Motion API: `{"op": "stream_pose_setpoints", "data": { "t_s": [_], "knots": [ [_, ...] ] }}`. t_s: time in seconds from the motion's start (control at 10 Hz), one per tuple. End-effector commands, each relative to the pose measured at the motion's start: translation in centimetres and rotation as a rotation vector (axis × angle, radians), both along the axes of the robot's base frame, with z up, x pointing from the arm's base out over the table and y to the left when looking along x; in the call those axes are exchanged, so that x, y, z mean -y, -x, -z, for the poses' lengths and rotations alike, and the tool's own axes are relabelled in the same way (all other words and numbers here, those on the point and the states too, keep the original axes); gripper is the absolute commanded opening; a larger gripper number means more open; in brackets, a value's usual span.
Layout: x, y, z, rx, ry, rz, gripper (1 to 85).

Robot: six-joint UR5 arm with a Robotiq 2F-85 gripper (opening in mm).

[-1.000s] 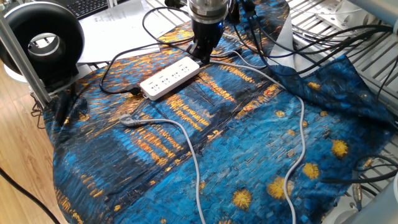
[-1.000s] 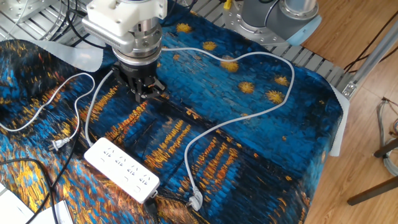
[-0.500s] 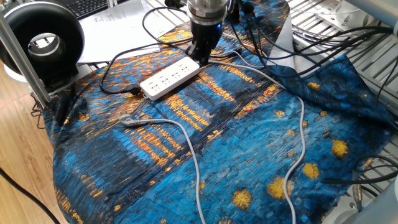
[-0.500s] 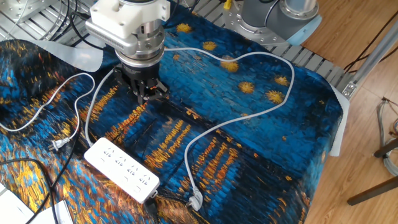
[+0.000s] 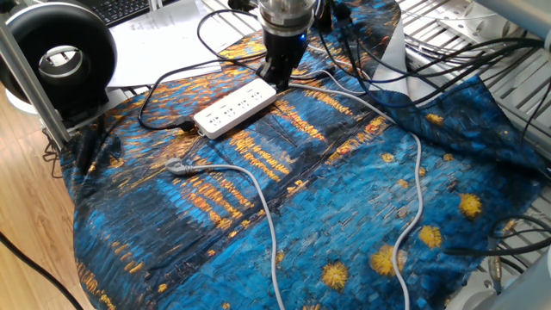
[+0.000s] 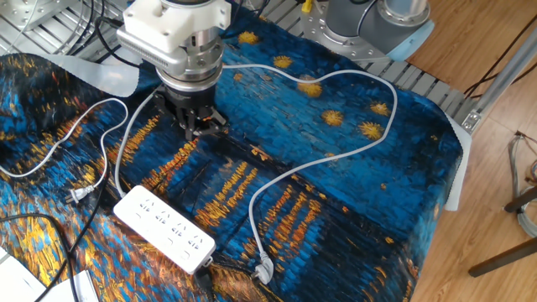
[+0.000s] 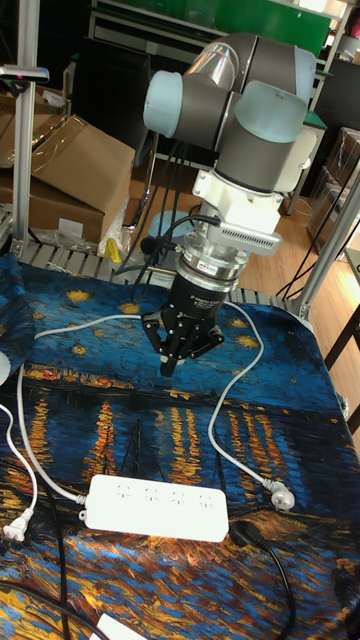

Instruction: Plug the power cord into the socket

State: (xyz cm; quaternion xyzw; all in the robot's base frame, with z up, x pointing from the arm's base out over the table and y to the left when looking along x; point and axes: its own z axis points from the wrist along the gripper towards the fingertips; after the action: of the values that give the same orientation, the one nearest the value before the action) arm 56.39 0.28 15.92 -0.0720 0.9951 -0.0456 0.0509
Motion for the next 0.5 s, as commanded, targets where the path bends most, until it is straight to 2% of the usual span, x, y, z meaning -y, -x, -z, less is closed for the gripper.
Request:
{"op": "stream_pose_setpoints", "data": {
  "t_s": [0.0,0.1,0.2,0.3,0.4],
  "knots": [
    [-2.8,0.5,0.0,-0.019,-0.118,0.053,1.3],
    [-1.5,1.1,0.1,-0.04,-0.061,0.01,1.3],
    [0.2,0.7,0.0,-0.03,0.008,-0.034,1.3],
    [-0.4,-0.6,-0.1,0.022,-0.015,-0.008,1.3],
    [-0.8,-2.6,-0.5,0.101,-0.027,-0.035,1.3]
  ]
}}
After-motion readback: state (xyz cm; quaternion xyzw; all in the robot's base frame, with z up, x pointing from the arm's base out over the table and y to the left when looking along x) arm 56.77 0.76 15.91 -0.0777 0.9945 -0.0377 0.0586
